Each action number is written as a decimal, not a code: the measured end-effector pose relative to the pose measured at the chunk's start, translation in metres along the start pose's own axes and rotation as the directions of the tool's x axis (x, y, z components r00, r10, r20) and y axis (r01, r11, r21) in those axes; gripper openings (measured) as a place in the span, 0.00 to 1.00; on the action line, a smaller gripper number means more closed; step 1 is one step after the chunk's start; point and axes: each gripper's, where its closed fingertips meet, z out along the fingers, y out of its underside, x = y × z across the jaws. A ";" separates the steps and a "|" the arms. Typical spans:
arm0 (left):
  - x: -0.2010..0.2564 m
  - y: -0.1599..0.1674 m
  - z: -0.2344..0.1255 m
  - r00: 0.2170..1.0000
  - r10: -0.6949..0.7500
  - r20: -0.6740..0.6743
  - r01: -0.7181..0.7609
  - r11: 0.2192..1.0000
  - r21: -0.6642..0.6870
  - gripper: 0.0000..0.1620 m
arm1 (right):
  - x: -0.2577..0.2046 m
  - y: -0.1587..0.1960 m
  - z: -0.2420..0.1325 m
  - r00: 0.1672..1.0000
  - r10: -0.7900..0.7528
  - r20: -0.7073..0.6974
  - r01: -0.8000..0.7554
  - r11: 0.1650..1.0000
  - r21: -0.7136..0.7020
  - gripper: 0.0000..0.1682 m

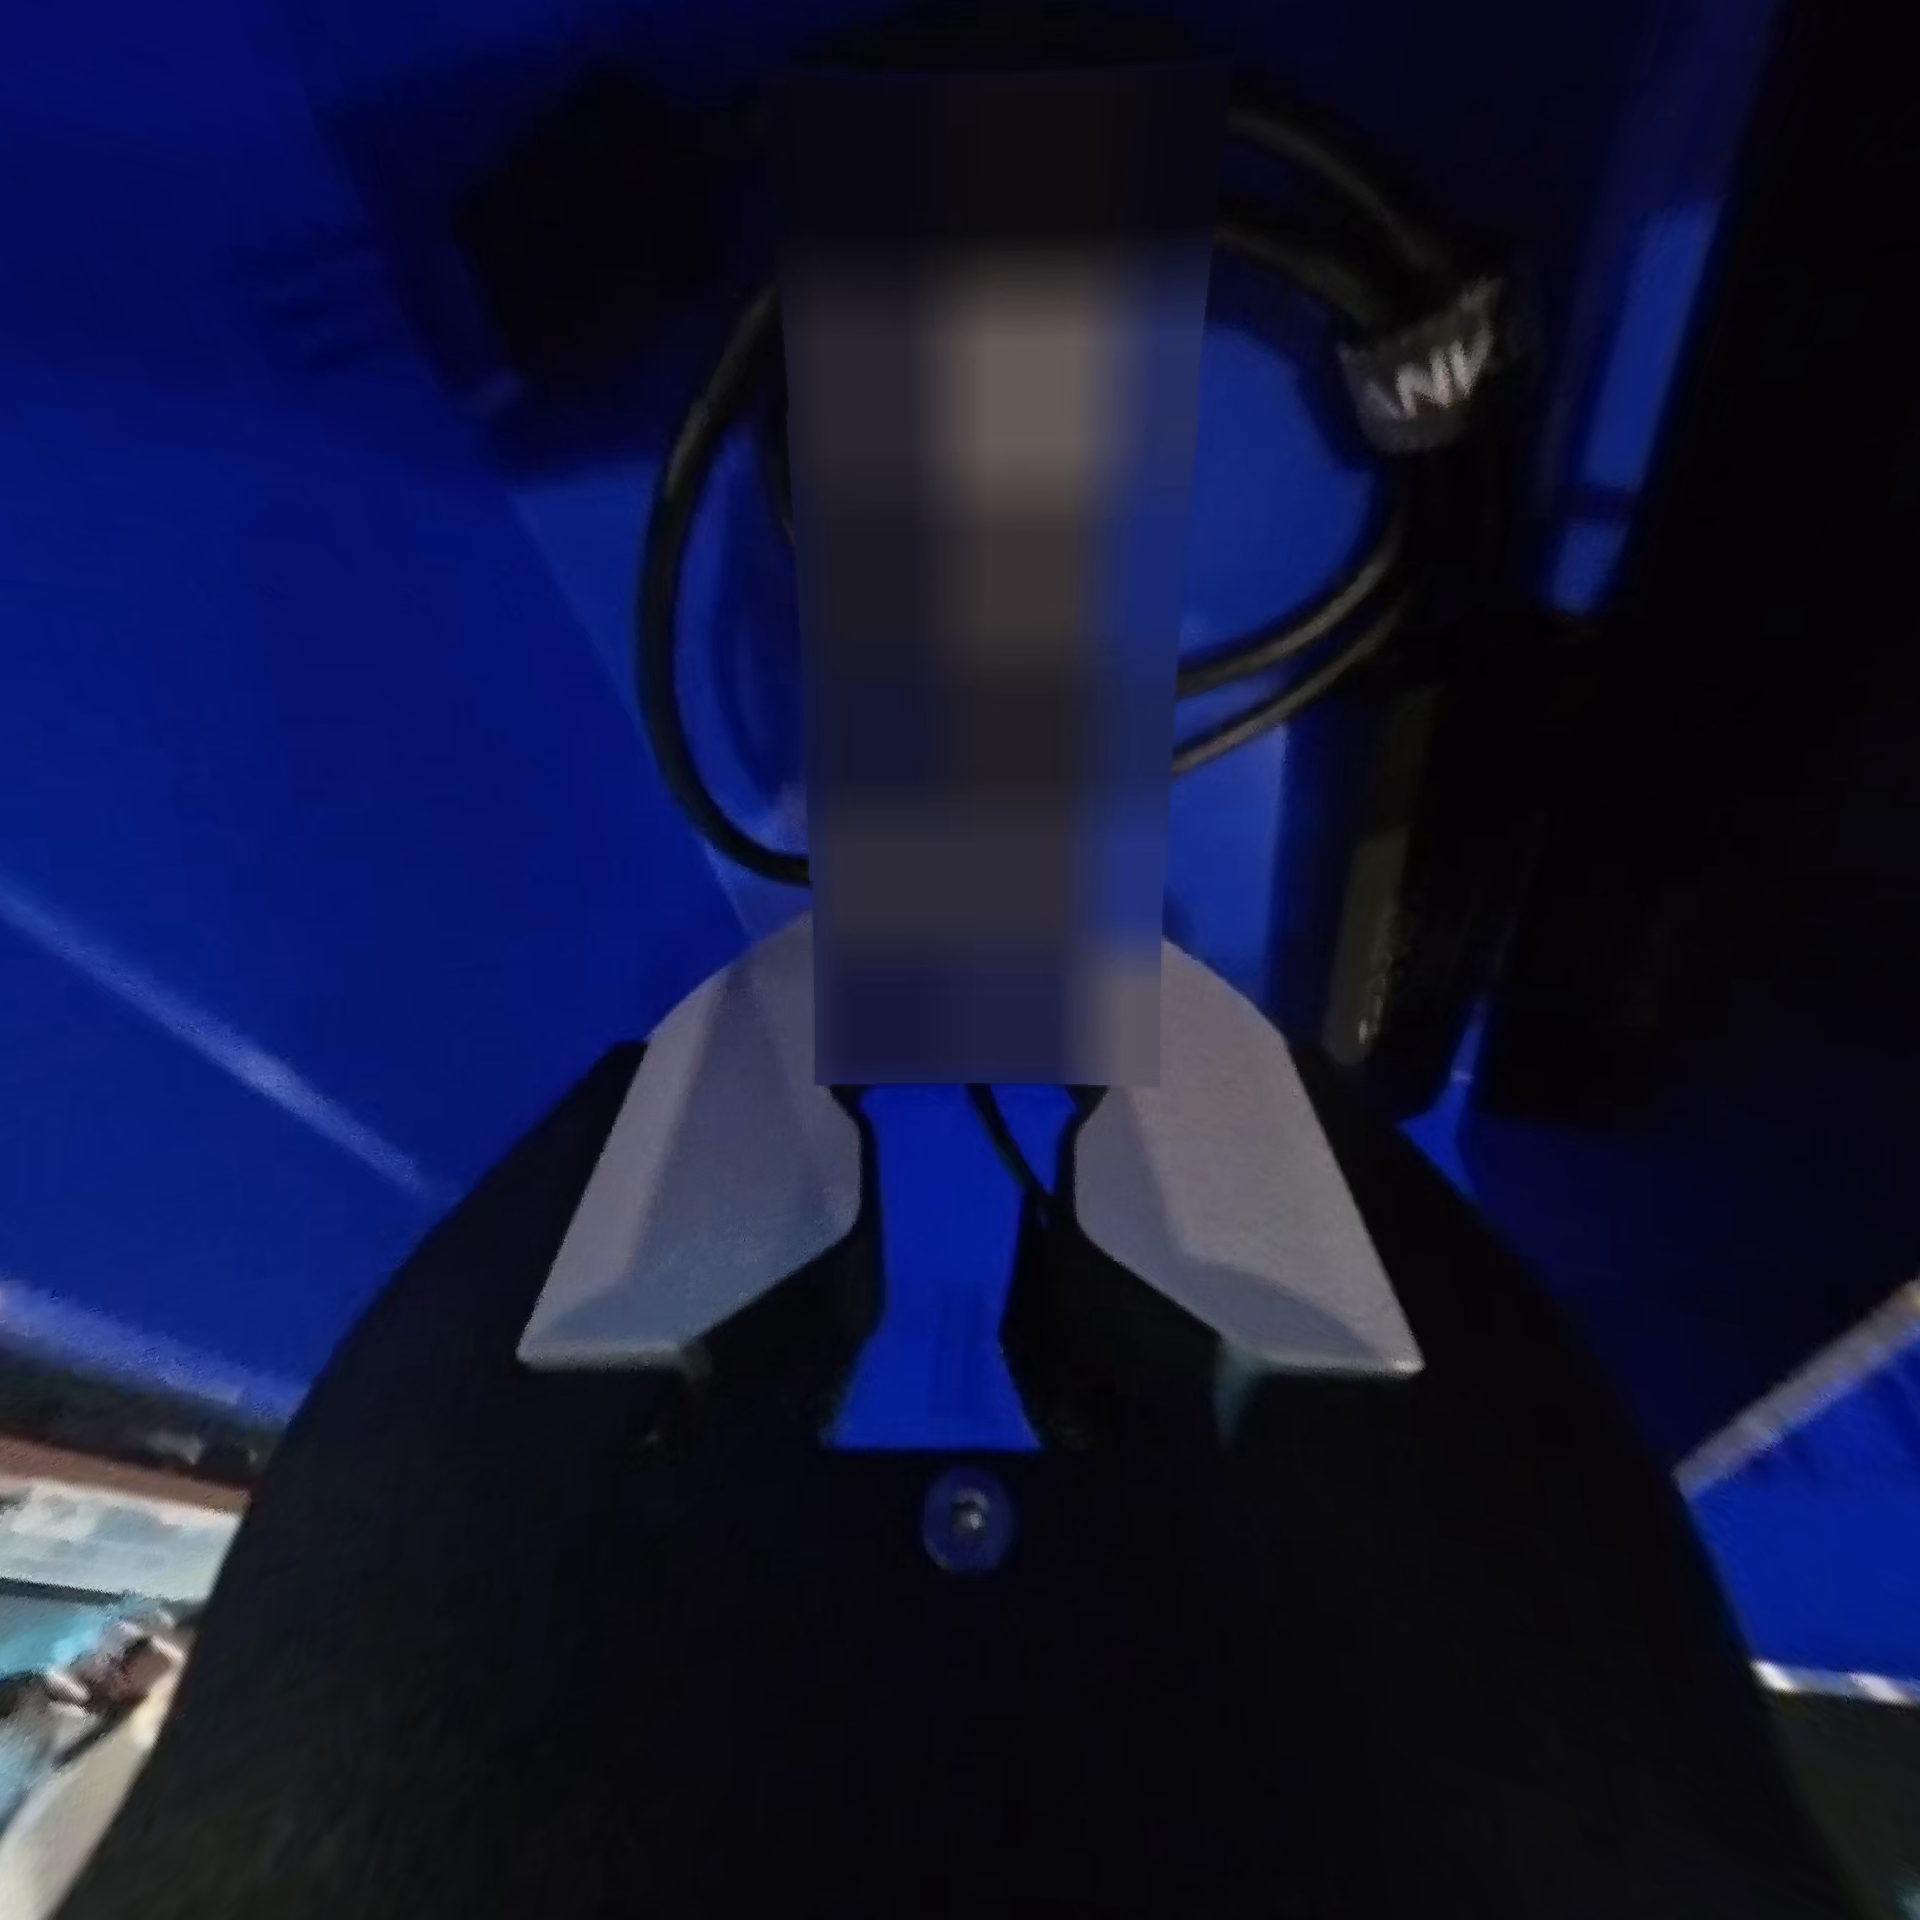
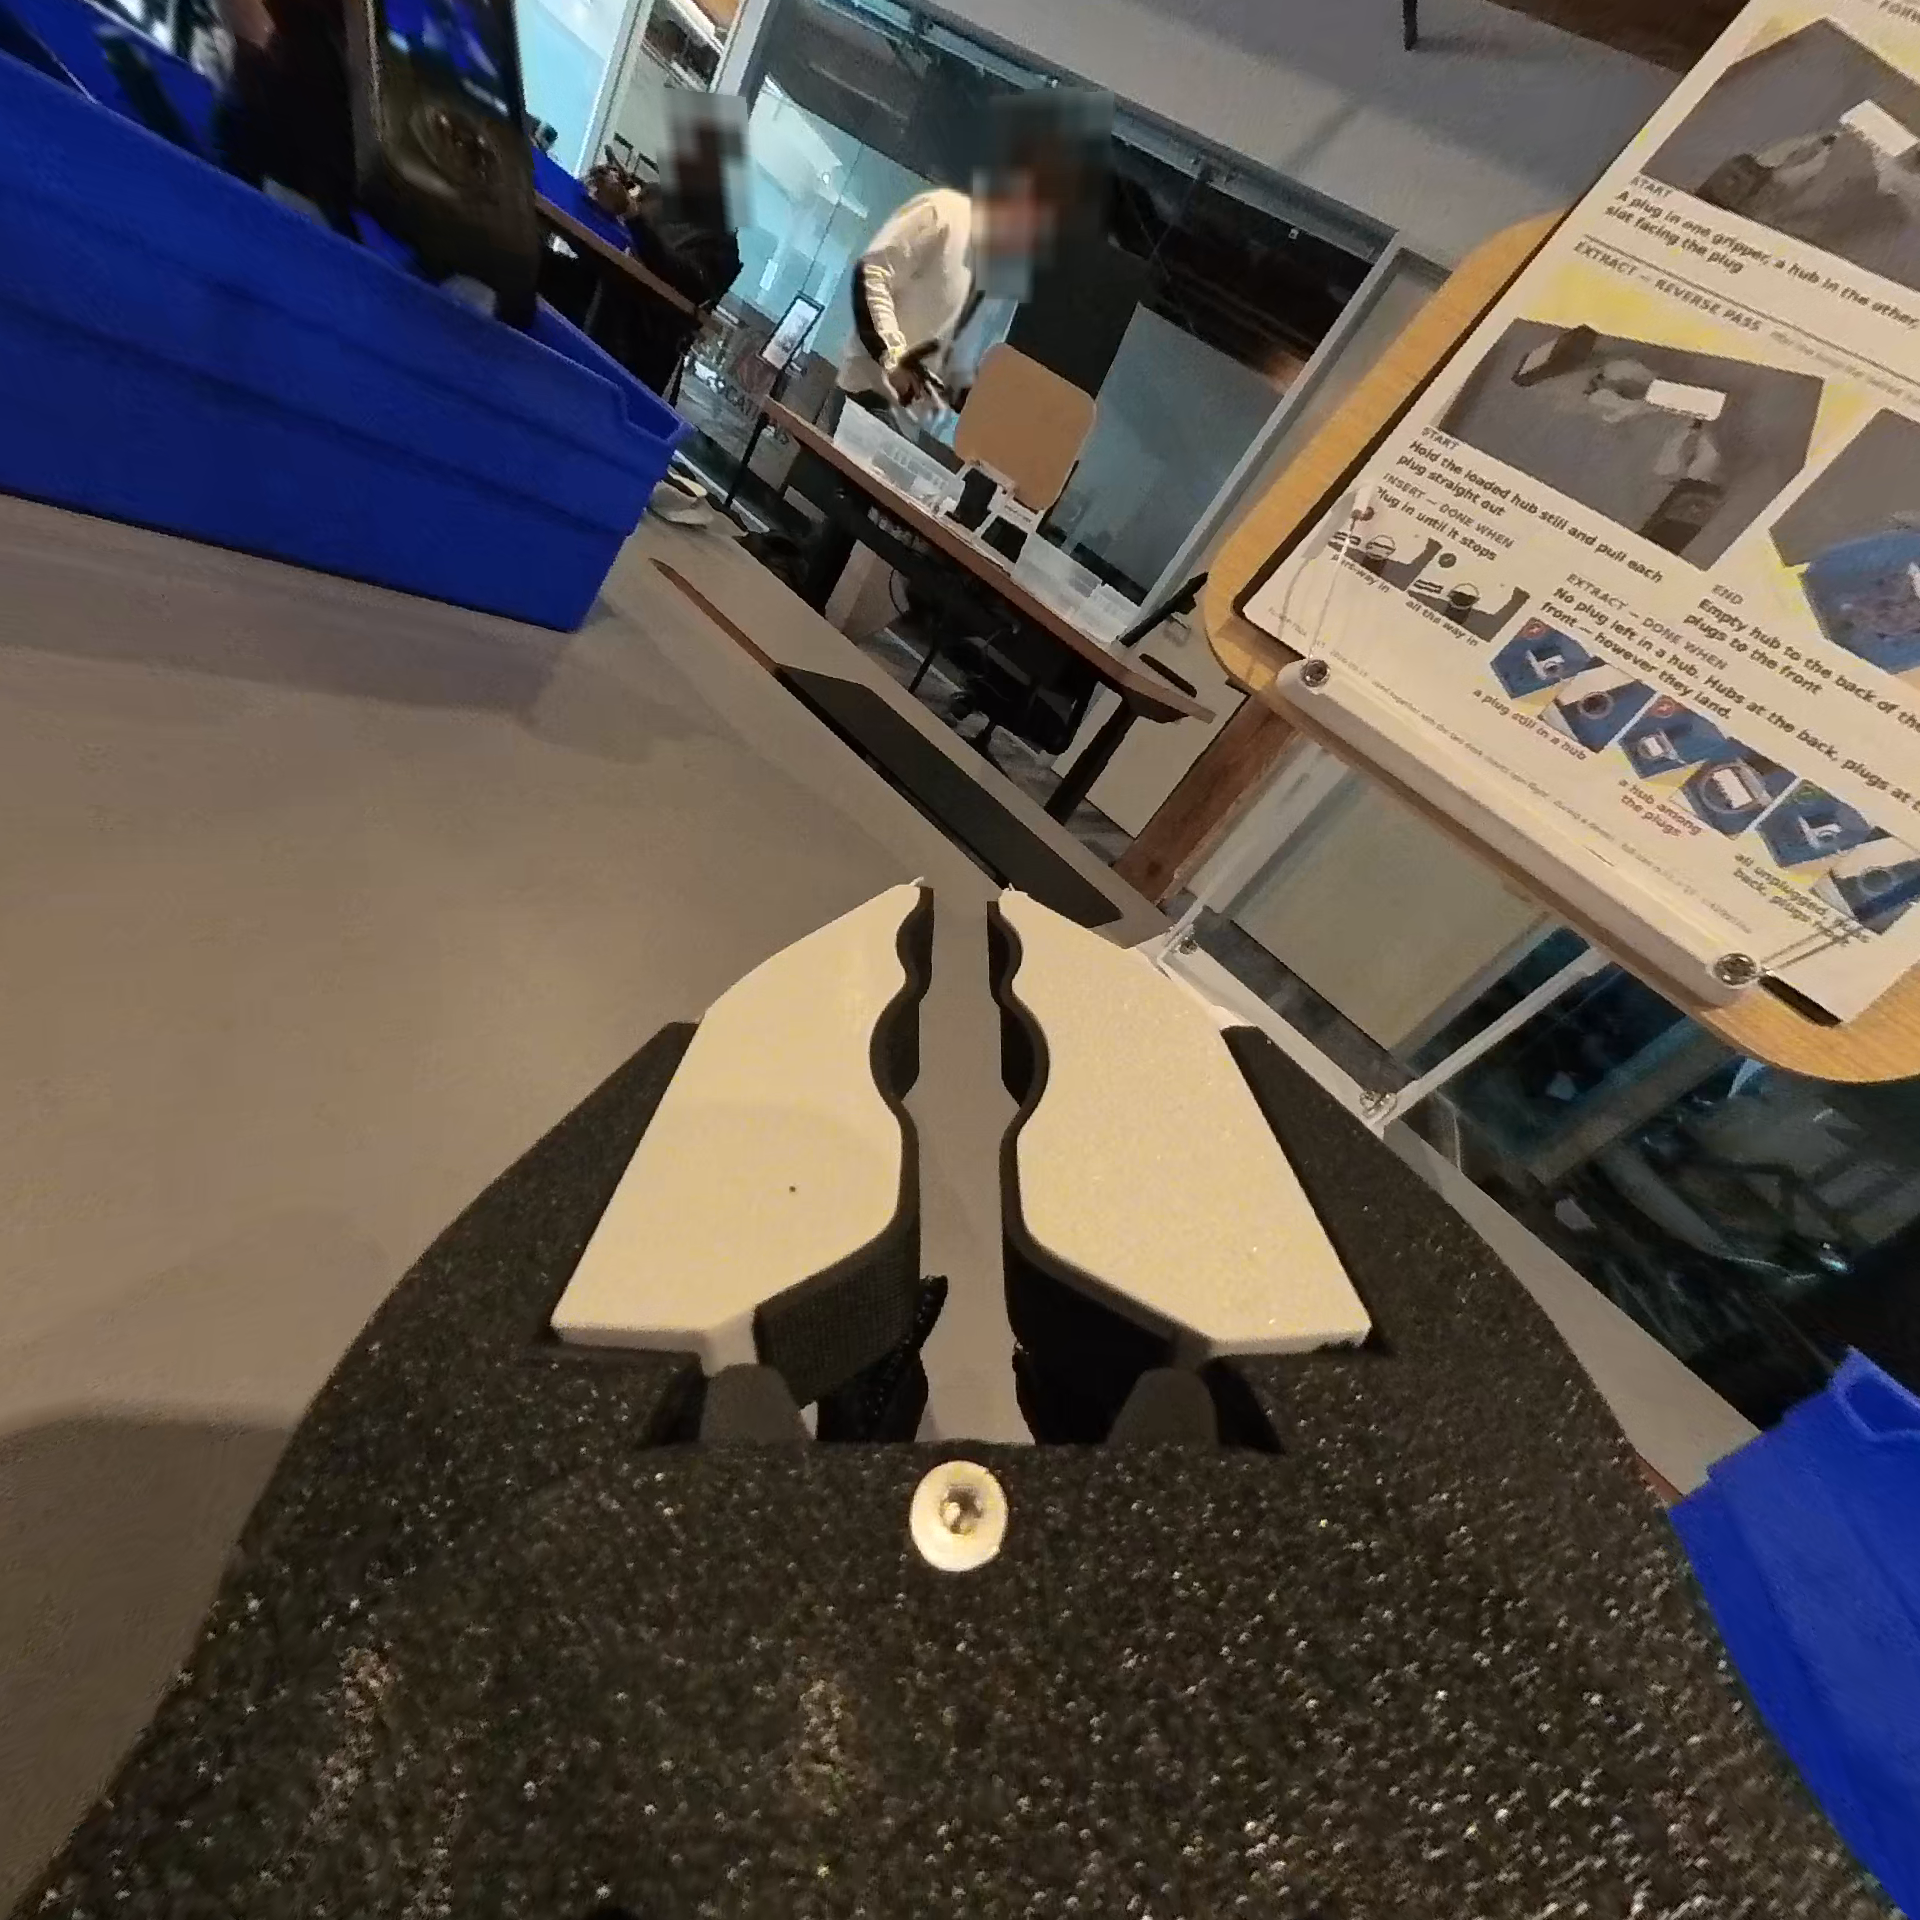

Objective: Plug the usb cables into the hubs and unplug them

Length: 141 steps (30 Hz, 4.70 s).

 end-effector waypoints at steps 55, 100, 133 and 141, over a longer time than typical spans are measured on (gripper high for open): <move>0.037 -0.323 -0.102 0.816 0.493 0.301 -0.573 0.761 0.306 0.20 | 0.041 -0.009 -0.030 0.956 0.293 0.011 -0.293 0.950 0.113 0.11; 0.084 -0.030 -0.093 0.807 -0.162 0.567 -0.005 0.960 0.281 0.20 | 0.039 0.001 -0.026 0.956 0.293 -0.028 -0.291 0.954 0.072 0.09; 0.058 0.022 -0.325 0.346 -0.294 0.891 0.013 0.951 0.309 0.06 | 0.037 0.001 -0.025 0.958 0.285 -0.026 -0.283 0.957 0.067 0.08; 0.047 -0.090 -0.314 0.436 -0.294 0.851 -0.223 0.881 0.418 0.06 | 0.038 0.001 -0.025 0.958 0.286 -0.027 -0.283 0.956 0.070 0.08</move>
